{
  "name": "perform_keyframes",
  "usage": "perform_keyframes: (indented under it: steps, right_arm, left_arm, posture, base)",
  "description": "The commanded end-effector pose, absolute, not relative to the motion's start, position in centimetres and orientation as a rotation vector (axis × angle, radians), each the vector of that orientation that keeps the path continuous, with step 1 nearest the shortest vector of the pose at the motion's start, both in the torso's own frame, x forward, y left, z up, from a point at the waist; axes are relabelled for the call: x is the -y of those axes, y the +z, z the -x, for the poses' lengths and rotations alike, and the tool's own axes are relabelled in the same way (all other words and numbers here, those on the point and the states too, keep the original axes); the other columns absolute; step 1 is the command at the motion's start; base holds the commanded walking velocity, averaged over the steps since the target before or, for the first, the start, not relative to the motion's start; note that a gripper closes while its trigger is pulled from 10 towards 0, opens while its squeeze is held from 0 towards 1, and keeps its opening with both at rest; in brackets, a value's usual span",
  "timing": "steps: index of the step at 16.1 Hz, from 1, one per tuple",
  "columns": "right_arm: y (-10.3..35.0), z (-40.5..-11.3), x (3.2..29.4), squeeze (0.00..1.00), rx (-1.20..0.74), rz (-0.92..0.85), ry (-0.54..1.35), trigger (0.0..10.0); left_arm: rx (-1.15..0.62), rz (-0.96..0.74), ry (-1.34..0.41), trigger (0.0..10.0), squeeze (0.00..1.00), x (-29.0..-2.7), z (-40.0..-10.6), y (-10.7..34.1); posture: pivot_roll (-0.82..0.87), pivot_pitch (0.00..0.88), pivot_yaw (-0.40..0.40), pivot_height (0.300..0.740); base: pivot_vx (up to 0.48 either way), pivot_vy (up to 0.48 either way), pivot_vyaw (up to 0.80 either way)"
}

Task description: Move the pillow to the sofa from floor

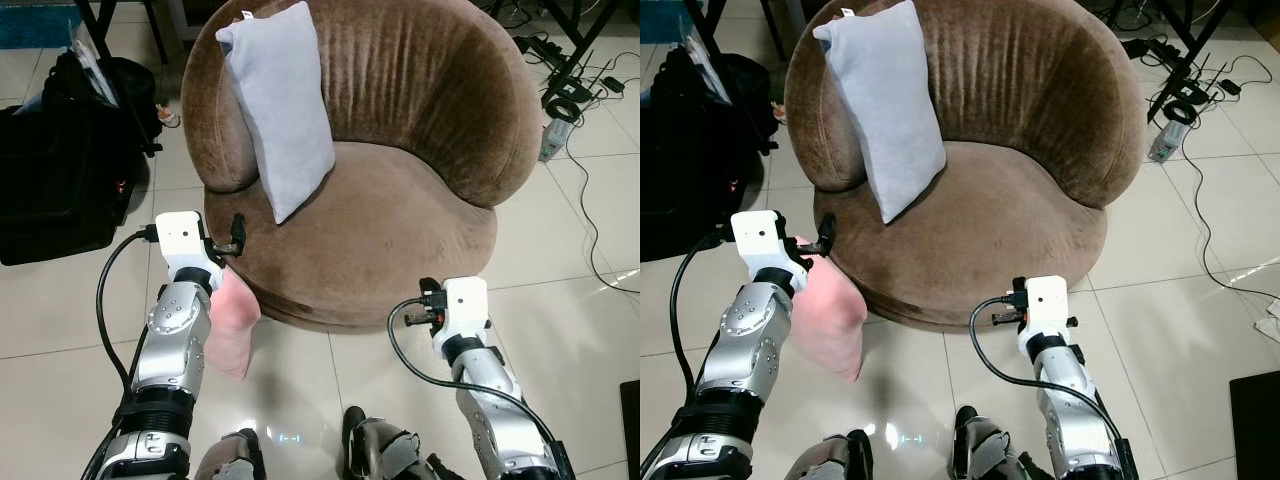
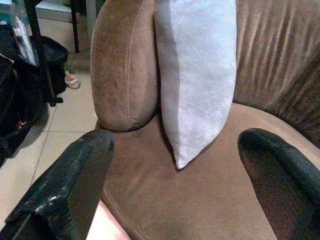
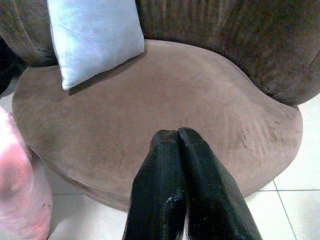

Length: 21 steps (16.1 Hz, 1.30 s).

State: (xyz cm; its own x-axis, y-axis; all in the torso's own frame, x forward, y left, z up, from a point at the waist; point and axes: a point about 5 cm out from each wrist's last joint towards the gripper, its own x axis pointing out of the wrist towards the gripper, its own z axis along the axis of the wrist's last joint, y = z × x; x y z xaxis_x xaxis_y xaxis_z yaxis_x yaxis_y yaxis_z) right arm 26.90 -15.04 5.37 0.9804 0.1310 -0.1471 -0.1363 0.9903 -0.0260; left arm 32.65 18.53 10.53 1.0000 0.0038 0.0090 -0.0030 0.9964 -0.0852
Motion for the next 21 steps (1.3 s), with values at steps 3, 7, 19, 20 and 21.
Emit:
perform_keyframes:
  steps: [3, 7, 19, 20, 21]
  right_arm:
    - [4.76, -26.64, 15.47, 0.0, -0.176, 0.05, 0.124, 10.0]
    - [4.75, -26.74, 15.4, 0.0, -0.175, 0.048, 0.125, 10.0]
    - [4.68, -26.87, 15.32, 0.0, -0.177, 0.047, 0.128, 10.0]
    - [4.68, -26.88, 15.32, 0.0, -0.177, 0.048, 0.128, 10.0]
    - [4.68, -26.89, 15.32, 0.0, -0.177, 0.048, 0.127, 10.0]
  left_arm:
    - [-0.005, 0.085, 0.006, 10.0, 0.0, -18.29, -32.38, 9.98]
    - [-0.005, 0.083, 0.008, 10.0, 0.0, -18.32, -32.38, 9.96]
    - [-0.002, 0.083, 0.012, 10.0, 0.0, -18.35, -32.39, 10.02]
    - [-0.003, 0.083, 0.012, 10.0, 0.0, -18.36, -32.38, 10.01]
    - [-0.003, 0.084, 0.012, 10.0, 0.0, -18.36, -32.39, 10.0]
  posture:
    - [-0.09, 0.231, -0.076, 0.74]
    - [-0.09, 0.228, -0.075, 0.74]
    - [-0.09, 0.23, -0.073, 0.74]
    - [-0.09, 0.23, -0.074, 0.74]
    - [-0.09, 0.229, -0.073, 0.74]
  base:
    - [0.0, 0.0, 0.0]
    - [0.0, 0.0, 0.0]
    - [0.0, 0.0, 0.0]
    - [0.0, 0.0, 0.0]
    - [0.0, 0.0, 0.0]
